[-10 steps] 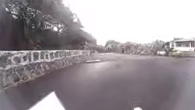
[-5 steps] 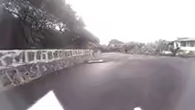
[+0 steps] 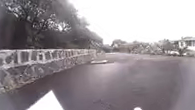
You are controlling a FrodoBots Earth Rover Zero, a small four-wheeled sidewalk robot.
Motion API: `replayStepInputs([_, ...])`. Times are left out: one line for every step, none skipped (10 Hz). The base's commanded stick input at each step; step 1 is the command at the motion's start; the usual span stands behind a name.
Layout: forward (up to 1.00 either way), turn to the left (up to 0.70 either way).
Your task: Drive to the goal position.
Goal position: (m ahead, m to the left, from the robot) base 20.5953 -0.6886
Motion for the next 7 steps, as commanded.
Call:
replayStepInputs([1.00, 0.00])
replayStepInputs([1.00, 0.00])
replayStepInputs([1.00, 0.00])
replayStepInputs([1.00, 0.00])
replayStepInputs([1.00, 0.00])
replayStepInputs([1.00, -0.16])
replayStepInputs([1.00, -0.40])
